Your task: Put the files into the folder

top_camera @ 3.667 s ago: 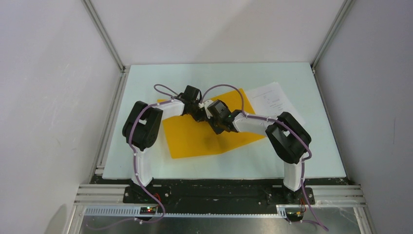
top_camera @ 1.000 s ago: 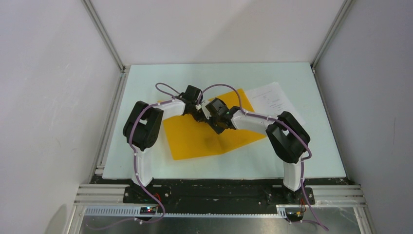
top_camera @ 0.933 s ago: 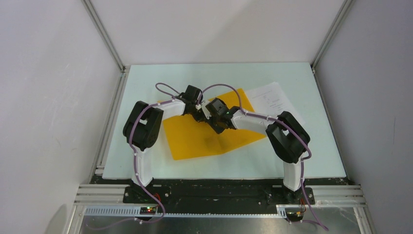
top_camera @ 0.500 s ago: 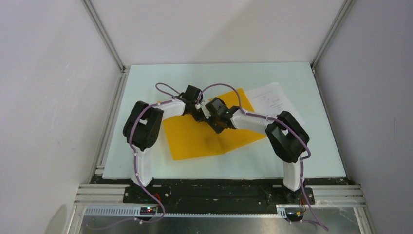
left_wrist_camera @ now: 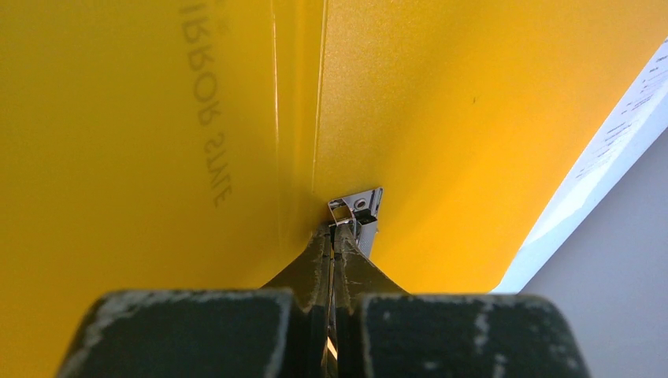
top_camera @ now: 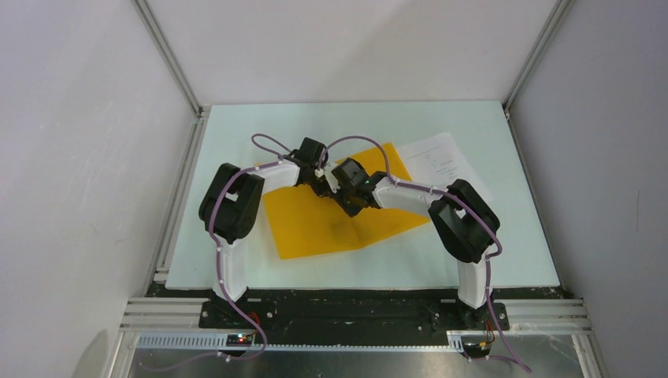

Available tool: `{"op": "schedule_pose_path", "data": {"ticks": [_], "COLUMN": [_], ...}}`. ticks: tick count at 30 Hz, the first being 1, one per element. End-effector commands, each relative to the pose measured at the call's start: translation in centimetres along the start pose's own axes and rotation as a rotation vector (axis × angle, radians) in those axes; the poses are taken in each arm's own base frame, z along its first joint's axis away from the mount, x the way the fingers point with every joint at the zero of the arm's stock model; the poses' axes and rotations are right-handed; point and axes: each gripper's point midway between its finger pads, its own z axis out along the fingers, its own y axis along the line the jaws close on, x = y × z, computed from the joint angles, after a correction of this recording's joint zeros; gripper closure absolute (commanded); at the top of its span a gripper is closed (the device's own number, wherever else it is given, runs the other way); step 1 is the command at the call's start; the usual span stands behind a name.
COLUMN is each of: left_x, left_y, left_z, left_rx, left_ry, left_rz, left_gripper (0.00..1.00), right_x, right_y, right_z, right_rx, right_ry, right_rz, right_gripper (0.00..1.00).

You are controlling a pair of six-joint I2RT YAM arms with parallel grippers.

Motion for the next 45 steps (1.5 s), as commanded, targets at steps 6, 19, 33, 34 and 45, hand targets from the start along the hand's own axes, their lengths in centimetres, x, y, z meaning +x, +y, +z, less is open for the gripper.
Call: {"op": "schedule_pose_path", "data": {"ticks": [6, 19, 33, 34, 45], "left_x": [1.9, 1.9, 1.9, 1.9, 1.9], "left_y": [6.5, 6.4, 6.3, 6.3, 6.3], "left_z": [1.8, 1.9, 1.9, 1.9, 1.9], "left_rx": [-0.226, -0.224, -0.222, -0.223, -0.22], "left_ry": [0.04, 0.041, 0.043, 0.042, 0.045], "left_rz": [0.011, 0.011, 0.013, 0.014, 0.021], "left_gripper": [1.0, 1.0, 1.0, 1.0, 1.0], "right_x": [1.1, 0.7, 1.8, 2.0, 7.4], "right_y": [-0.5, -0.4, -0.9, -0.6, -1.3], "right_z": [0.1, -0.4, -0.1, 0.0, 1.0], "right_rx": [0.032, 0.046, 0.041, 0.033, 0.018], "right_ry": [0.043, 0.028, 0.06, 0.066, 0.219], "right_rz": [0.01, -0.009, -0.006, -0.007, 0.014], "right_gripper": [0.86, 0.83, 0.83, 0.84, 0.85]}}
